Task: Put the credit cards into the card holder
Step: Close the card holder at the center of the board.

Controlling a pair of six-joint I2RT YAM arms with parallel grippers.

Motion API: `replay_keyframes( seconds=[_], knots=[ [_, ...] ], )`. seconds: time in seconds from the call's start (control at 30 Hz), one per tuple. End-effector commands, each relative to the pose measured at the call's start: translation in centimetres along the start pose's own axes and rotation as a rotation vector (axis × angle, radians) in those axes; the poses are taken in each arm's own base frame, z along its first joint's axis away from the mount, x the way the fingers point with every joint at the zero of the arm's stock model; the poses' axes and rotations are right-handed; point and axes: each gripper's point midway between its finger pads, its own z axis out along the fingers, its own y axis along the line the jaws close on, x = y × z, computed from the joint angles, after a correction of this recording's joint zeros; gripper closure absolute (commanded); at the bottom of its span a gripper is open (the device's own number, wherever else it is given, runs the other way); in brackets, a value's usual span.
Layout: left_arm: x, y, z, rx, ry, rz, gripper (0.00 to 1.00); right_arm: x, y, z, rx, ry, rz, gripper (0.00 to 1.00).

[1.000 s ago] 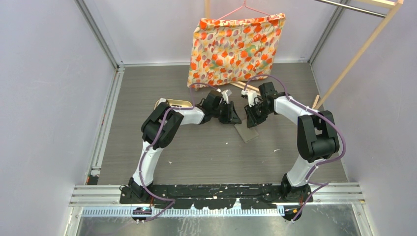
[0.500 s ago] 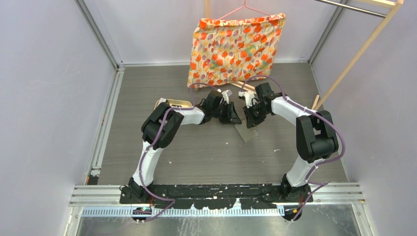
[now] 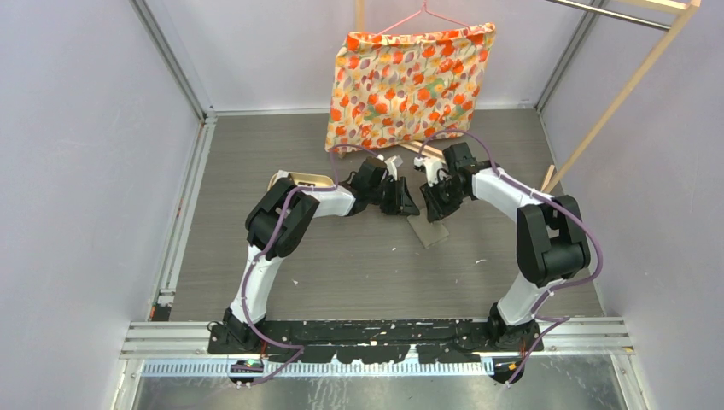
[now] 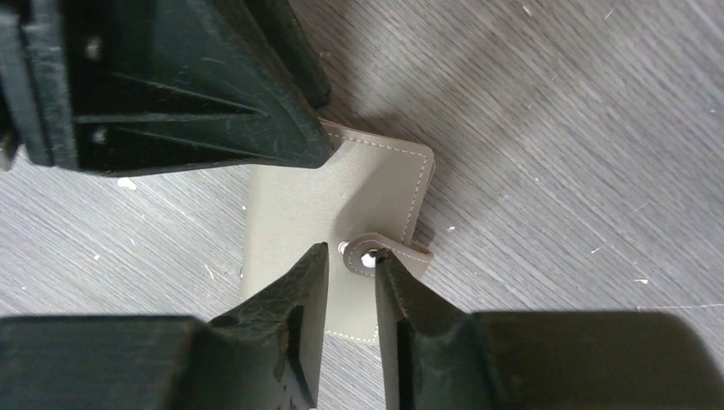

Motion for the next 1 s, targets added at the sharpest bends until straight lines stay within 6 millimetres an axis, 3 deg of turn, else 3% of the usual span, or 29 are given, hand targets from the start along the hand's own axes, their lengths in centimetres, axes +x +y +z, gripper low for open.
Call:
replay_keyframes(
  seconds=[0.0, 0.13, 0.57, 0.97],
  knots=[
    [-0.4, -0.8, 0.2, 0.032, -0.002, 0.024, 0.68, -2.0, 0.8, -1.7, 0.031, -0.074, -0.041, 0.64],
    [-0.4, -0.8, 0.2, 0.032, -0.003, 0.023, 0.68, -1.9, 0.5, -1.2, 0.090, -0.048, -0.065, 0.61],
    [-0.4, -0.9, 0.2, 0.033, -0.006, 0.024, 0.68, -1.1, -0.5, -0.2, 0.256, 0.031, -0.170, 0.62],
    [-0.4, -0.9, 0.2, 0.034, -0.006, 0.024, 0.68, -0.7, -0.8, -0.7, 0.301, 0.054, -0.192, 0.77]
  ],
)
